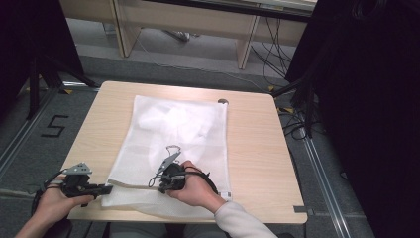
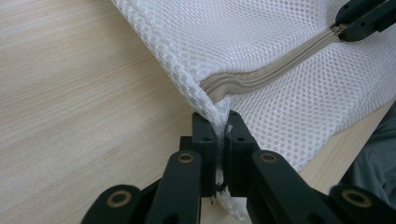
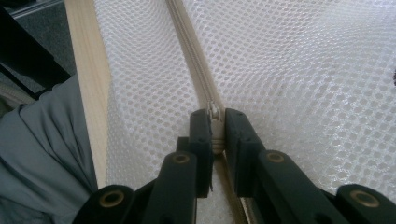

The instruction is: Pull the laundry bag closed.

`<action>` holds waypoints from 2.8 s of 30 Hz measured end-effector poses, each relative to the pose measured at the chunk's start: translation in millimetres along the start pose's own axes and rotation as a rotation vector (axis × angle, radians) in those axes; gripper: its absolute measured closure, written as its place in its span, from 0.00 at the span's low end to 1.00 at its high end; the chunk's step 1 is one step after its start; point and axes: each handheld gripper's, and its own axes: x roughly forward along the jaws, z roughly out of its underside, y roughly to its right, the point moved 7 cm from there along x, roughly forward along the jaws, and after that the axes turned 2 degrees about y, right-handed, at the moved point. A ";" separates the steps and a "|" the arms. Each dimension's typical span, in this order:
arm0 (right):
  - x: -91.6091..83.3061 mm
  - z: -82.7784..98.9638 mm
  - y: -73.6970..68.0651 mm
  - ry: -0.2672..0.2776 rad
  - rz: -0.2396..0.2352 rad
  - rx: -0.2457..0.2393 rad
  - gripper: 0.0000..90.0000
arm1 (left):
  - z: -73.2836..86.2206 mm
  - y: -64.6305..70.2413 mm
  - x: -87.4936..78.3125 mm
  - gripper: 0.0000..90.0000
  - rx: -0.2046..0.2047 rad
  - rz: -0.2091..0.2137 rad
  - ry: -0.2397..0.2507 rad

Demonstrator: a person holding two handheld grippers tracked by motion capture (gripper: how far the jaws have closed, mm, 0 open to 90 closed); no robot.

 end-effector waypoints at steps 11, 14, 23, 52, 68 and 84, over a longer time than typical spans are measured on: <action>-3.1 2.5 0.5 -0.003 0.000 0.008 0.92 | 0.2 0.1 0.3 0.94 -0.004 0.003 -0.002; -3.9 3.0 0.9 -0.006 0.003 0.005 0.92 | 0.3 -0.1 0.2 0.94 -0.004 -0.004 -0.002; -6.0 5.9 1.6 -0.007 0.001 0.011 0.92 | 0.3 -0.3 0.1 0.94 -0.002 -0.001 -0.004; -15.7 20.2 6.4 -0.017 0.018 0.030 0.92 | 0.6 -0.3 0.2 0.94 -0.001 -0.003 -0.008; -20.3 25.3 8.9 -0.015 0.021 0.042 0.92 | 1.1 -0.5 0.5 0.94 0.002 -0.004 -0.013; -23.5 30.6 10.9 -0.017 0.027 0.048 0.92 | 1.1 -0.6 0.5 0.94 0.002 -0.004 -0.012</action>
